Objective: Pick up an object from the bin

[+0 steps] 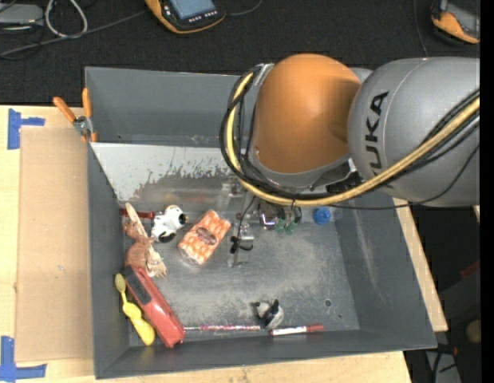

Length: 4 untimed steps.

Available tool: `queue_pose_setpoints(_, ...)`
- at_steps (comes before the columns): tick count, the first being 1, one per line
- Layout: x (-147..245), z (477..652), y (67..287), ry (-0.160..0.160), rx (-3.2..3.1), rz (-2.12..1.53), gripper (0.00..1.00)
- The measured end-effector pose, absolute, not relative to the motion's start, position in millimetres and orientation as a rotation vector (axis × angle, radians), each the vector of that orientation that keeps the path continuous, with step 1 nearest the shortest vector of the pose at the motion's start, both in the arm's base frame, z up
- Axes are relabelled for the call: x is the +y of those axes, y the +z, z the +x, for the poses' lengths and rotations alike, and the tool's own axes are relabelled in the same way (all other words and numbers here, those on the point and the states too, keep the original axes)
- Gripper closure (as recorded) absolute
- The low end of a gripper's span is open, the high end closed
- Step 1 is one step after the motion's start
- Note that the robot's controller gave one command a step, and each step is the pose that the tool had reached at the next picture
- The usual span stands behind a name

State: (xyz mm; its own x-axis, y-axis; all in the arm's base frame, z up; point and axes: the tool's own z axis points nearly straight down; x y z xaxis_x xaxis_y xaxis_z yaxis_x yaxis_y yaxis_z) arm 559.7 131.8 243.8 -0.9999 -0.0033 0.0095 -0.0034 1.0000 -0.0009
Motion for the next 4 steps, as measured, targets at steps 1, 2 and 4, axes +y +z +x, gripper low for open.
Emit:
queue_pose_setpoints(1,131,561.3,248,0.000,-3.140,0.000,0.00)
queue_pose_setpoints(2,124,600.0,219,-0.002,-3.142,-0.078,0.00)
queue_pose_setpoints(4,207,592.6,119,-0.001,-3.104,0.508,0.00)
